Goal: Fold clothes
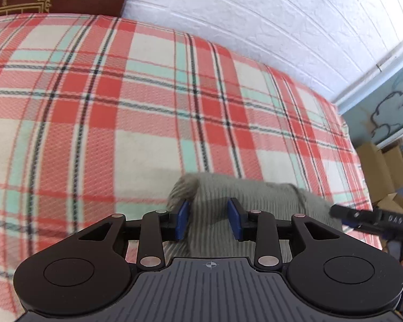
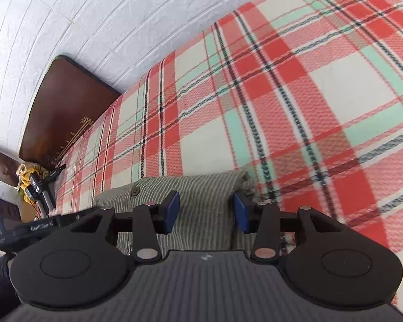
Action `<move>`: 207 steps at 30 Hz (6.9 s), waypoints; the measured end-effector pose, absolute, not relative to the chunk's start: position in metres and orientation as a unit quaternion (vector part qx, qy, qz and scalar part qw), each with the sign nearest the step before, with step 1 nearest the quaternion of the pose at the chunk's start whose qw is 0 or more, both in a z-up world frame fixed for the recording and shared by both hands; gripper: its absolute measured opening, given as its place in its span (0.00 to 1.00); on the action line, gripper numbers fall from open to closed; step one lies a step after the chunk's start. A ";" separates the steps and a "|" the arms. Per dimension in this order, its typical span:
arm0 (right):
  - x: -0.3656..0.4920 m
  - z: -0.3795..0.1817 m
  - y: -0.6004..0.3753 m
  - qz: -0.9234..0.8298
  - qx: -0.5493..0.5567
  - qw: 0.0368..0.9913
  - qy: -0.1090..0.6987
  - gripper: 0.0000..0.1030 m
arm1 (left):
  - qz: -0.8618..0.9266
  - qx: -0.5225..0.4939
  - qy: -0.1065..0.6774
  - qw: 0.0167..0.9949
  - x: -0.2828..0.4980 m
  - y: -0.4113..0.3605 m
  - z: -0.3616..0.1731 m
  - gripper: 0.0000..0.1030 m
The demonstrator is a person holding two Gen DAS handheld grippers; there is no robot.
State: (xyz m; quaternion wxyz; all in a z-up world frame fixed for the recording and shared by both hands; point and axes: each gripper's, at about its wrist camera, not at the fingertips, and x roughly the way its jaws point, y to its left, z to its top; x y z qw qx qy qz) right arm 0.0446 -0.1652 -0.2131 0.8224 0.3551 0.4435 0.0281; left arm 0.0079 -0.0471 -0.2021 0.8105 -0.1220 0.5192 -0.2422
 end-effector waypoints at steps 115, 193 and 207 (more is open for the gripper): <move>0.134 -0.272 -0.168 0.308 0.298 0.675 0.601 0.71 | -0.011 -0.407 0.536 0.740 -0.161 -0.063 -0.232 0.70; 0.203 -0.195 -0.136 0.450 0.078 0.664 0.592 0.22 | 0.032 -0.388 0.494 0.778 -0.166 -0.076 -0.198 0.12; 0.082 -0.211 -0.215 0.140 0.338 0.782 0.504 0.35 | -0.196 -0.152 0.598 0.762 -0.027 -0.088 -0.201 0.20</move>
